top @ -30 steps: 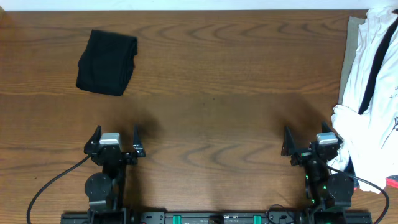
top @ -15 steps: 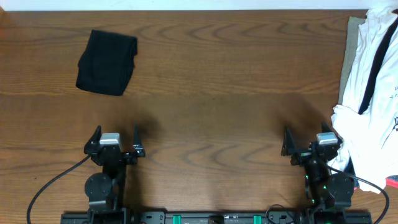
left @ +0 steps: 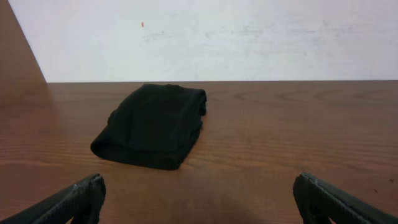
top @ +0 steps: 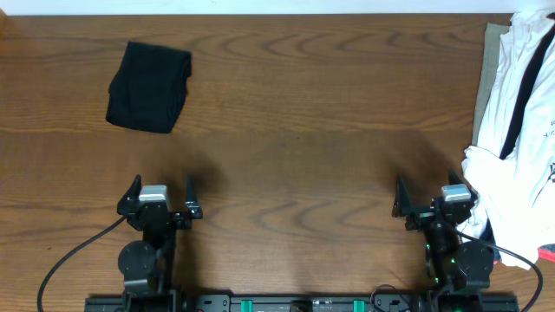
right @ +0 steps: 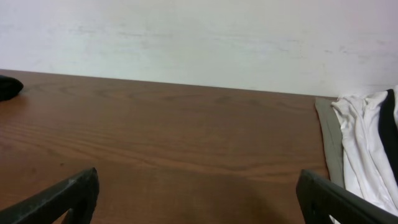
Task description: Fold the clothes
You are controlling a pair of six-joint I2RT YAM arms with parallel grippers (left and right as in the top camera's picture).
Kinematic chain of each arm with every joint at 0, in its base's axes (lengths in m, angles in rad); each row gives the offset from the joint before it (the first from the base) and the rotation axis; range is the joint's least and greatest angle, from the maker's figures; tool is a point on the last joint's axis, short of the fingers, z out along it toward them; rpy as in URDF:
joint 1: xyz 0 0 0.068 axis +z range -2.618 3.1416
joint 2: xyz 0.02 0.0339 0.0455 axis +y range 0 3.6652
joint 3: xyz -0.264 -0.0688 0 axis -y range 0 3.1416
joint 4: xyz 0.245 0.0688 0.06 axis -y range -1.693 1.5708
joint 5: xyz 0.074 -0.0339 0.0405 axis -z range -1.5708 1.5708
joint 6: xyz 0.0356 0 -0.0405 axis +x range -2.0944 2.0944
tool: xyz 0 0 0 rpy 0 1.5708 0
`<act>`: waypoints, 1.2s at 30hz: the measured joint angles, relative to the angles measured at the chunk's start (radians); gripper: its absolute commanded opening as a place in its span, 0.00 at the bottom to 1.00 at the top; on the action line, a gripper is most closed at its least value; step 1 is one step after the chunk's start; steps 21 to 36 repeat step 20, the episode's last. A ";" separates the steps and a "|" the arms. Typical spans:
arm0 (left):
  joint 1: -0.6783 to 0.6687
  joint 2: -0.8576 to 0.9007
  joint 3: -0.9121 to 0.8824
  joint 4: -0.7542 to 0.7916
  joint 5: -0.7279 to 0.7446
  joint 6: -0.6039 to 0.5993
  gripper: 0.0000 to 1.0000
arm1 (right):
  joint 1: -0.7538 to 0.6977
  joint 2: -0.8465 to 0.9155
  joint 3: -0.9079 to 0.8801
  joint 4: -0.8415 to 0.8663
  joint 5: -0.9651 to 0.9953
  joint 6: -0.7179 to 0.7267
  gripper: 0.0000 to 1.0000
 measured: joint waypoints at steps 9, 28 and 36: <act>0.000 0.000 0.000 0.000 0.000 0.000 0.98 | 0.000 0.000 0.000 0.000 0.000 0.000 0.99; 0.000 0.000 0.000 0.000 0.000 0.000 0.98 | 0.000 0.000 0.000 0.000 0.000 0.000 0.99; 0.000 0.000 0.000 0.000 0.000 0.000 0.98 | 0.000 0.000 0.000 0.000 0.000 0.000 0.99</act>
